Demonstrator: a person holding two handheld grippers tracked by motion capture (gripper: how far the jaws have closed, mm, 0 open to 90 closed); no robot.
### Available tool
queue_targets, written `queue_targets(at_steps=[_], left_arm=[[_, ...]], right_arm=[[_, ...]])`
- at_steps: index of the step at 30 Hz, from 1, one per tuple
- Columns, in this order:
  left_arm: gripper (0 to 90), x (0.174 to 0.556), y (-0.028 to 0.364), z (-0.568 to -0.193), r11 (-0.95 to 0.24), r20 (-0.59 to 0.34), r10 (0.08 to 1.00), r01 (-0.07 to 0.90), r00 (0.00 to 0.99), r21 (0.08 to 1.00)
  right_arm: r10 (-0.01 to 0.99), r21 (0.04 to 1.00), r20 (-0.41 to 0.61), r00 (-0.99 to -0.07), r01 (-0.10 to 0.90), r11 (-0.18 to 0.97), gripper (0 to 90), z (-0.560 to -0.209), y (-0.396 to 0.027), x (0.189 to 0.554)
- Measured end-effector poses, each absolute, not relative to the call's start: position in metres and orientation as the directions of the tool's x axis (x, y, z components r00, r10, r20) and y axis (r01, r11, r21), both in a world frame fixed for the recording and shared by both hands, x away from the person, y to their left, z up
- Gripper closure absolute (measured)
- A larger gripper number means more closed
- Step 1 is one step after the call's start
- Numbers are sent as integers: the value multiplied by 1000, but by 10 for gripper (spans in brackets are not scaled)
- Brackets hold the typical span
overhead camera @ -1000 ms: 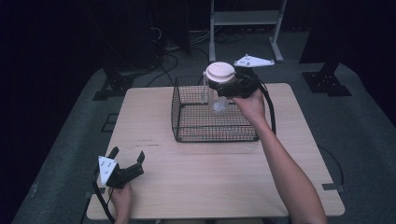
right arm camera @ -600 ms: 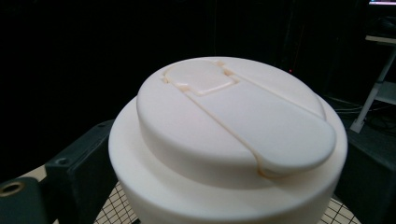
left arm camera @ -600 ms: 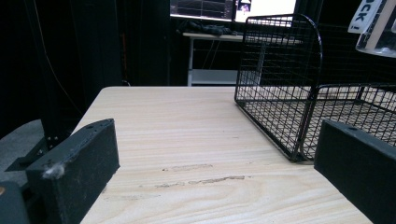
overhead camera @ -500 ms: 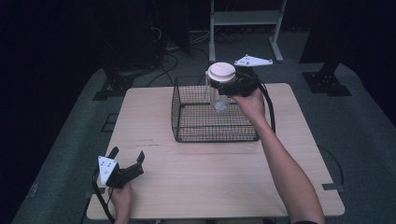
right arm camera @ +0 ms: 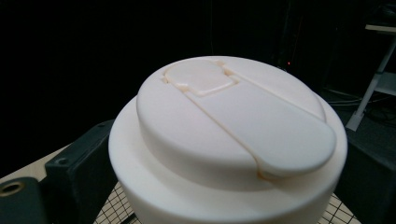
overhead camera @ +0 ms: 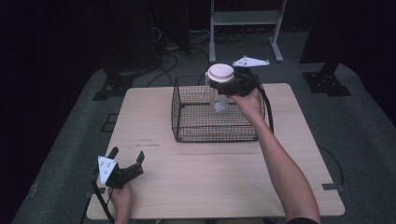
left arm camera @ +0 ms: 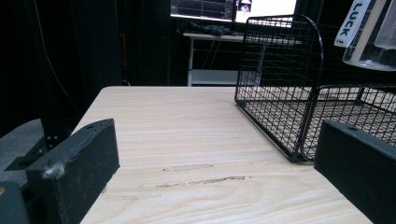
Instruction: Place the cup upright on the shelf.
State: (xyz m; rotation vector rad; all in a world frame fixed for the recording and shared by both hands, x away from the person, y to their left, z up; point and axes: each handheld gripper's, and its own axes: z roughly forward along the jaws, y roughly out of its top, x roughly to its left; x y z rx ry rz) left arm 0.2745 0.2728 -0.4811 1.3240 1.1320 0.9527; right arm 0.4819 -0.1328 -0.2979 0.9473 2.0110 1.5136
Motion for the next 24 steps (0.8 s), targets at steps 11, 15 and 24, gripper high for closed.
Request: queue_targets(at_steps=[11,15,24], left_arm=[[0,274,273,-481,55,-75,972,94,221,994],[0,274,273,-481,56,-76,972,94,221,994],[0,274,273,-481,55,-74,972,93,223,994]], right_arm=[[747,950,54,-663,265,166,40,-308,-129,490],[746,950,52,-664,263,168,40,-311,-128,492],[744,946,56,-666,273,173,40,-319,-126,496]])
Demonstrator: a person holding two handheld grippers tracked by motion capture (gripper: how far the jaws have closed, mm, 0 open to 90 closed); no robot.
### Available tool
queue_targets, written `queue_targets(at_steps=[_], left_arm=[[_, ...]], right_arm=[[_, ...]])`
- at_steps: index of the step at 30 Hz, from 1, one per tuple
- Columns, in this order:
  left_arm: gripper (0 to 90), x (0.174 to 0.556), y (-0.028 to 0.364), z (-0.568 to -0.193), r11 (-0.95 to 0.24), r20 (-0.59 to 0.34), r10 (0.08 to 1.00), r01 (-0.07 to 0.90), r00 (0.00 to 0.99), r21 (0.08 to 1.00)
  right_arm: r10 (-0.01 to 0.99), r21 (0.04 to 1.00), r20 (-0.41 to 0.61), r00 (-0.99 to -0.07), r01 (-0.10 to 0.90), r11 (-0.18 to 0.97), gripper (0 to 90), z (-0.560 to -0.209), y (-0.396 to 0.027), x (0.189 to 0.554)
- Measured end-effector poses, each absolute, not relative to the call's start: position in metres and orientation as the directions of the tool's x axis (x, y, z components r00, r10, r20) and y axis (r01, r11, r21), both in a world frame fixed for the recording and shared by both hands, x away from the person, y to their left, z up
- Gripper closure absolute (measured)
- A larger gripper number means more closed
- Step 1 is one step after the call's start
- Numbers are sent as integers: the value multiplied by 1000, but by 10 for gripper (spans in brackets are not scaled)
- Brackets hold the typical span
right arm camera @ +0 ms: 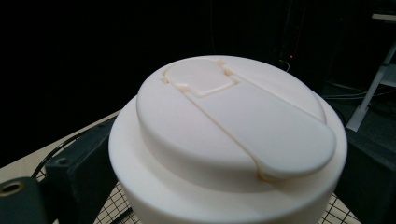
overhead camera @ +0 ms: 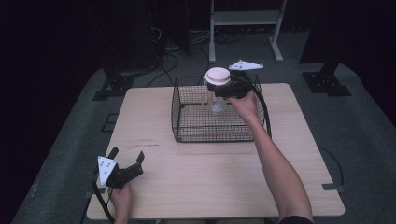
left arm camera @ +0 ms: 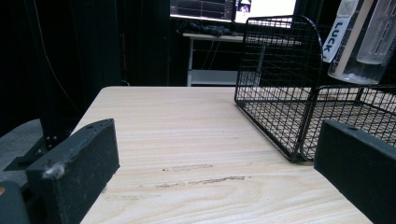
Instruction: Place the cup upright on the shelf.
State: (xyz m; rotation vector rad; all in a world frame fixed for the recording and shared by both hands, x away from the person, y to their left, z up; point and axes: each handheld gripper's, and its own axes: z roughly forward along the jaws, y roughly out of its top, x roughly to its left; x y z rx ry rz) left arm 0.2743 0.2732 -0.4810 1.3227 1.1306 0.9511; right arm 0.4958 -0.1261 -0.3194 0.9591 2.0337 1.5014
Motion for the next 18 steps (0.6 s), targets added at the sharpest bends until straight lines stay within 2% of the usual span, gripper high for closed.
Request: queue_targets(at_steps=[18], left_arm=[[0,274,273,-481,52,-72,972,92,222,994]], right_arm=[[753,936,79,-653,309,170,40,-346,-131,501]])
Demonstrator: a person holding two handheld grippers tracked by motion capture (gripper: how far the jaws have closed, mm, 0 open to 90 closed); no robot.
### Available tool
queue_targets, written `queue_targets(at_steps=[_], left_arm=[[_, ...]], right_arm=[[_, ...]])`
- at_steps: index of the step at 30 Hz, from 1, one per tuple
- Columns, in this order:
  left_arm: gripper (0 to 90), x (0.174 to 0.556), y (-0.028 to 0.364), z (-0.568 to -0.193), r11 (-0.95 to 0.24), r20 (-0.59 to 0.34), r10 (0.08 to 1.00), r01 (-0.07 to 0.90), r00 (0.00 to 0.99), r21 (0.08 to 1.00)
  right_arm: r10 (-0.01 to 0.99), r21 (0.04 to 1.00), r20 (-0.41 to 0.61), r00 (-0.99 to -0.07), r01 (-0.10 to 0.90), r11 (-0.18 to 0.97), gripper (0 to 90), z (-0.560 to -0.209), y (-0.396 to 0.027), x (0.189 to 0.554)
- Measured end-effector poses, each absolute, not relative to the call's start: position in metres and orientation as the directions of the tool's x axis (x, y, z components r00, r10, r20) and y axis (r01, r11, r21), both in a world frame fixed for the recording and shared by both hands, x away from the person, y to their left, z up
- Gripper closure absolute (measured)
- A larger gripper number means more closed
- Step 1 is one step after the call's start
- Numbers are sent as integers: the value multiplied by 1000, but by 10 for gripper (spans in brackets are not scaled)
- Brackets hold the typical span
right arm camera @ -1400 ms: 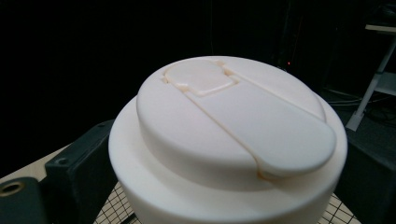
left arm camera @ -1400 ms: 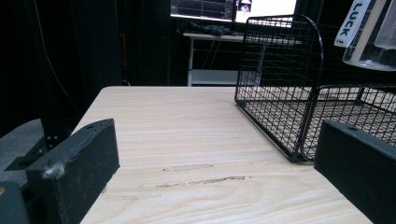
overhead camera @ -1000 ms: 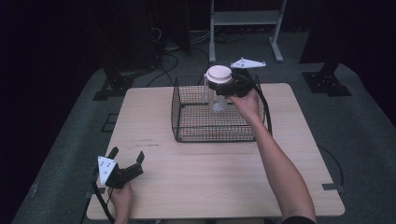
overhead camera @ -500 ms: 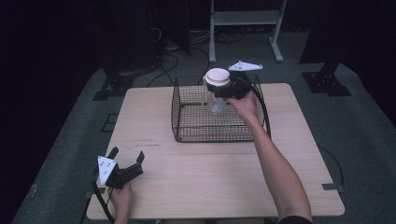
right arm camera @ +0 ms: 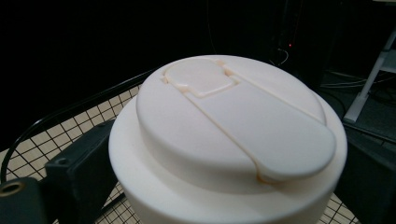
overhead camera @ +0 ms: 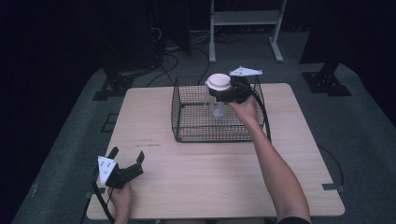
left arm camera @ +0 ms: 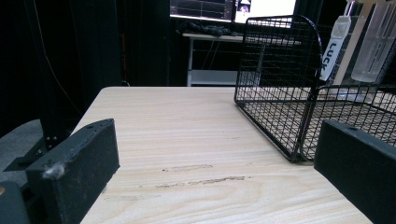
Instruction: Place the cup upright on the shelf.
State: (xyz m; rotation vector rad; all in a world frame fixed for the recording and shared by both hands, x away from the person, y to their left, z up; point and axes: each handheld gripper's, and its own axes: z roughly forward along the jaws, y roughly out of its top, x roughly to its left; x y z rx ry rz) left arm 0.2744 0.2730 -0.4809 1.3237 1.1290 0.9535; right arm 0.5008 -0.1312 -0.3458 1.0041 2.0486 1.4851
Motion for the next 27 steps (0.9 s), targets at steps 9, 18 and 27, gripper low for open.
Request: queue_targets(at_steps=[9,18,27], left_arm=[[0,274,273,-481,53,-72,972,91,224,994],[0,275,273,-481,53,-72,972,92,224,994],[0,274,273,-481,52,-72,972,93,224,994]], right_arm=[[753,930,90,-652,326,171,40,-359,-134,503],[757,921,99,-646,348,177,40,-368,-135,507],[758,913,95,-645,360,192,40,-375,-133,509]])
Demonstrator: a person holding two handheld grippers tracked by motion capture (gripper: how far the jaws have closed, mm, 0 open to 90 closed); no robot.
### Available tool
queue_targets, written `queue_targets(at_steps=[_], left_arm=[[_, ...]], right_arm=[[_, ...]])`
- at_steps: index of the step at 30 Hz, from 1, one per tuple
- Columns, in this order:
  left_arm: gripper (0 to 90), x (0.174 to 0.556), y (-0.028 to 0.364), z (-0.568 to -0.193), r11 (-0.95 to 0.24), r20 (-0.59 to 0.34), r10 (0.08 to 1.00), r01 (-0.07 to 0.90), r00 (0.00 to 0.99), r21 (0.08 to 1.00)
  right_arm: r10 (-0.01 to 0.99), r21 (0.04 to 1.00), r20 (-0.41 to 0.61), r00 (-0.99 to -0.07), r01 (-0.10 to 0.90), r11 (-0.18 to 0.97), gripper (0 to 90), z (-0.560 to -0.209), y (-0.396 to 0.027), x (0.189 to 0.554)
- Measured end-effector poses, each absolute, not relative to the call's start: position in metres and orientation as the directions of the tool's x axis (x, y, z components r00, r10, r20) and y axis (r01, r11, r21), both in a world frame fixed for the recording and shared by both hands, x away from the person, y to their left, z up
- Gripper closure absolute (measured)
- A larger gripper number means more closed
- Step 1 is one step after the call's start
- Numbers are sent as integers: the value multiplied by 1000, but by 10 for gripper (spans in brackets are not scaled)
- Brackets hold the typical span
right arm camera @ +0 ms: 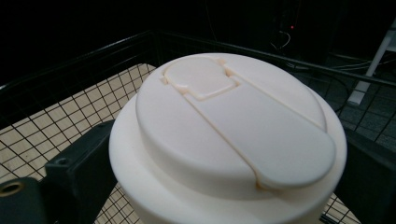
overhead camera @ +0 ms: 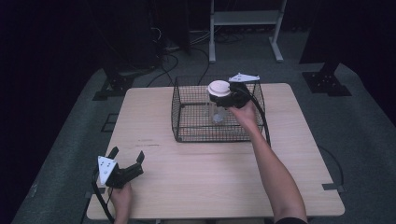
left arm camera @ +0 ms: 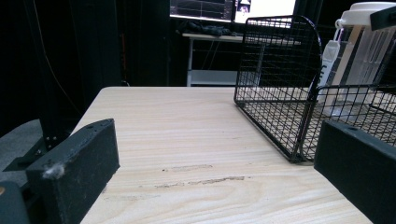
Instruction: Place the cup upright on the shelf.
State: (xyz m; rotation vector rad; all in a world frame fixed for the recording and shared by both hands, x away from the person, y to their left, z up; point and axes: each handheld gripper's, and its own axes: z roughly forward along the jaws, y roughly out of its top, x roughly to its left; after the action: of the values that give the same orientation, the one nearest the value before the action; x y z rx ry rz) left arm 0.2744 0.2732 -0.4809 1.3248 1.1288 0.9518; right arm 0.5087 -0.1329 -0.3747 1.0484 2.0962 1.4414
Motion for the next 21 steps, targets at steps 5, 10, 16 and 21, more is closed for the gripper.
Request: queue_targets(at_steps=[5,10,16,21], left_arm=[[0,274,273,-481,54,-73,972,93,223,994],[0,274,273,-481,52,-72,972,93,224,994],[0,274,273,-481,51,-71,972,92,225,994],[0,274,272,-481,50,-69,972,92,225,994]], right_arm=[[756,908,88,-648,365,206,39,-379,-131,509],[753,905,83,-653,366,218,39,-380,-130,509],[751,902,86,-655,371,220,39,-379,-130,509],[750,901,82,-656,370,225,38,-379,-131,508]])
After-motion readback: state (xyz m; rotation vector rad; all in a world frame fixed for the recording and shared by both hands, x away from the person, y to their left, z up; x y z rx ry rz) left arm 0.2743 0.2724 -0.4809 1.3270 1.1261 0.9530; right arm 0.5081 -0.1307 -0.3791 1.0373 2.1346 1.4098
